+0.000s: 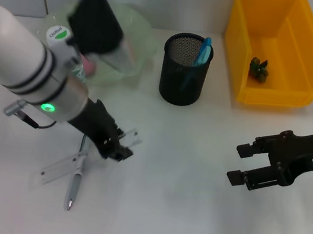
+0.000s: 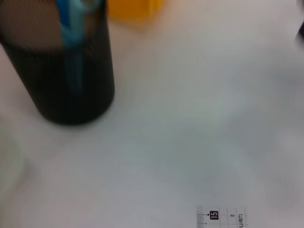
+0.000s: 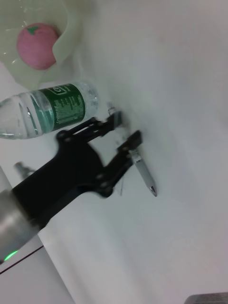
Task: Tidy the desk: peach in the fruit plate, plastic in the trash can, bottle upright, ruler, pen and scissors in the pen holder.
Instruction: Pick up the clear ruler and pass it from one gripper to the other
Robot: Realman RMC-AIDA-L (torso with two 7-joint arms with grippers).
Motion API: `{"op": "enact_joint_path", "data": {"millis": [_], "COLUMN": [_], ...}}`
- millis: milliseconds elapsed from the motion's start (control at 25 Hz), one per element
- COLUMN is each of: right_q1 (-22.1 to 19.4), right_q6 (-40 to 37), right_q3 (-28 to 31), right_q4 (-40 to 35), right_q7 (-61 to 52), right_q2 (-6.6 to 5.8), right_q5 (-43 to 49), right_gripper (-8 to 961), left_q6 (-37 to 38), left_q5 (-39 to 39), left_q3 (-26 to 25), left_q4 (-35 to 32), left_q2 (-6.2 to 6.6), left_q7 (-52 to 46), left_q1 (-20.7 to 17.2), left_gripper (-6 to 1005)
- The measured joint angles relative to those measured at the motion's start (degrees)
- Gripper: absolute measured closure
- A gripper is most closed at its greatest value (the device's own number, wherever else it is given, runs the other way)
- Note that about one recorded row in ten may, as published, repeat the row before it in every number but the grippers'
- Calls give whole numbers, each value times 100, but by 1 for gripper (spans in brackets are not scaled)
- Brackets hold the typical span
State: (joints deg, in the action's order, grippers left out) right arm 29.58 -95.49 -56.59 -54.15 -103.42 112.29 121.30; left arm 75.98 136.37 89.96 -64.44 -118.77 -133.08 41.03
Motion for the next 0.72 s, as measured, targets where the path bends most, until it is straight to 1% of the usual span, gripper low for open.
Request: {"op": "enact_joint_path", "data": {"millis": [40,80,120,160,200,240,280,320,400,440,480,520,640,680,720], "right_q1": [-6,-18,-18,-20,-20,-20,-24,-24,-19,-10,-2,-2,-19,-37,-37], "right_q6": [1,12,12,34,34,70,139,139,165,166,169,169,177,181,181], "right_q3": [12,49,49,71,71,71,71,71,71,69,70,70,69,69,69], "right_q4": [-1,-1,-1,-1,-1,-1,0,0,0,1,0,0,-37,-54,-54], "right_q7": [7,43,43,82,82,101,136,136,160,166,176,176,198,224,224], "right_q2": [-5,-19,-19,-29,-29,-32,-33,-33,-32,-28,-19,-19,-7,-5,-5], "right_q5": [0,1,1,2,2,3,26,26,81,112,149,149,158,159,159], "right_gripper": [183,183,183,183,183,183,184,184,184,184,184,184,184,184,184], "left_q6": [122,310,310,409,409,442,462,462,473,471,450,450,385,377,377], "left_q5": [-172,-572,-572,-1077,-1077,-1422,-2056,-2056,-2604,-2931,-3540,-3540,-4804,-5753,-5753], "left_q3": [-230,-636,-636,-971,-971,-1144,-1374,-1374,-1495,-1551,-1651,-1651,-1767,-1775,-1775], "left_q4": [-243,-682,-682,-1025,-1025,-1219,-1515,-1515,-1685,-1726,-1722,-1722,-1438,-986,-986], "left_q2": [3,7,7,17,17,22,36,36,38,35,28,28,15,15,15], "left_q7": [-1,0,0,25,25,46,106,106,230,328,535,535,1006,1462,1462], "left_q1": [-137,-423,-423,-709,-709,-883,-1191,-1191,-1455,-1573,-1777,-1777,-2081,-2202,-2202], "left_gripper": [610,609,609,608,608,607,607,606,605,604,604,603,602,601,601]}}
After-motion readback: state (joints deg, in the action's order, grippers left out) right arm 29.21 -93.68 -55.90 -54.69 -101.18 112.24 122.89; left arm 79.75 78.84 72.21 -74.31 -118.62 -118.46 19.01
